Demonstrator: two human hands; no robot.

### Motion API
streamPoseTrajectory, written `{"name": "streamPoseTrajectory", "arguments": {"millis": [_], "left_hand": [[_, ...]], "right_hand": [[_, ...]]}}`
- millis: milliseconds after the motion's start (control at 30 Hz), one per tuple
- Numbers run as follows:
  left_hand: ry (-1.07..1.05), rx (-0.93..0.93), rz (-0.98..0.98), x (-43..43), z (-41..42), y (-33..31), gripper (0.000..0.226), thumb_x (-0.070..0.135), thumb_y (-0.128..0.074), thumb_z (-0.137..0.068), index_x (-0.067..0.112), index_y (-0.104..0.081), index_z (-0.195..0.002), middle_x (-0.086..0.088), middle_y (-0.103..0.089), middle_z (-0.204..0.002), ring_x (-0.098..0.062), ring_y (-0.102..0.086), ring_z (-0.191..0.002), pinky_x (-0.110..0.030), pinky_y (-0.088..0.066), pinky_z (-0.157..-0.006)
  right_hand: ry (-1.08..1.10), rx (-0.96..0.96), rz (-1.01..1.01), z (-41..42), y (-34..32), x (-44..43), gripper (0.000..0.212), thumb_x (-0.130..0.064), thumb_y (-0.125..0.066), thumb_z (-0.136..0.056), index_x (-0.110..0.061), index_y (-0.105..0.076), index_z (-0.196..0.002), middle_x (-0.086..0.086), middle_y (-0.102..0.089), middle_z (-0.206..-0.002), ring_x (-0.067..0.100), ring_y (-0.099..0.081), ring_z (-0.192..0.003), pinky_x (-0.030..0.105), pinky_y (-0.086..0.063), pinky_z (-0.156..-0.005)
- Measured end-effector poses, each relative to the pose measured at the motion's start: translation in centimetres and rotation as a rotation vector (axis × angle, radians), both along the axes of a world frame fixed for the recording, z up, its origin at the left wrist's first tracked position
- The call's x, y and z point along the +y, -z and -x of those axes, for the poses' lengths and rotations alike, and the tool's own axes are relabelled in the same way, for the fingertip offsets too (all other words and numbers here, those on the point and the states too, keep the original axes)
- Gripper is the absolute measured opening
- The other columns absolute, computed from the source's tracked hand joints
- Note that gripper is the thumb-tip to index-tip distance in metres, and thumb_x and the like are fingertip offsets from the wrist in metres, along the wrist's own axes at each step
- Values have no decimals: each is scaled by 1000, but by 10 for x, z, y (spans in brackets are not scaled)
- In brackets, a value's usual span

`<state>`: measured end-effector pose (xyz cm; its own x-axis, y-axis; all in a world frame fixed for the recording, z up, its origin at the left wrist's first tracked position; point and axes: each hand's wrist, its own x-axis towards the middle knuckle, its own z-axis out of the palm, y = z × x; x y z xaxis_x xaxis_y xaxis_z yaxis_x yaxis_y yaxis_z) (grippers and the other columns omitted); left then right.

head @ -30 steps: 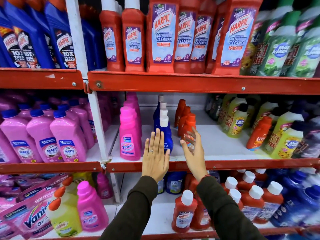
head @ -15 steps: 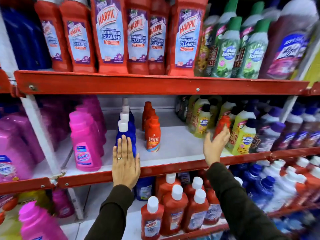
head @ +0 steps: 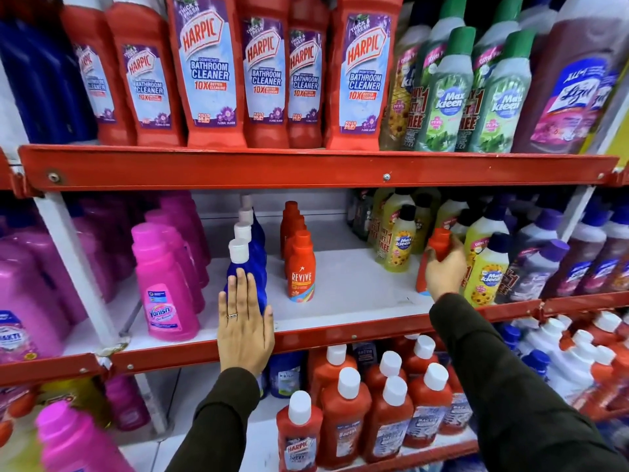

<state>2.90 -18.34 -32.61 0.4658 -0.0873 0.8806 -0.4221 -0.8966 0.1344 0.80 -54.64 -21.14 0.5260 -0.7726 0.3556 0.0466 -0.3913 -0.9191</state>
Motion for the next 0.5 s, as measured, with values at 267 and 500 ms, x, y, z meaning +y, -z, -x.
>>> {"name": "streamPoseTrajectory", "arguments": {"millis": [267,500], "left_hand": [[-6,4,-8,-2,0,-1,80,29,-33,-105,8,10,-169,-9,18,-178,-23,13,-165,-40,7,-135],[-22,8,-12,0,2,-2,80,29,-33,-105,7,10,-168,-10,20,-177,-23,15,-165,-40,8,-135]], "right_hand": [[-114,-76,48,23,-5,56,53,-22,-70,-91,-11,-51,-140,12,-64,-130,24,-63,-115,37,-51,-102],[-291,-88,103,31,-8,131,50,-28,-79,-82,-11,-62,-126,8,-70,-113,20,-66,-101,36,-57,-89]]}}
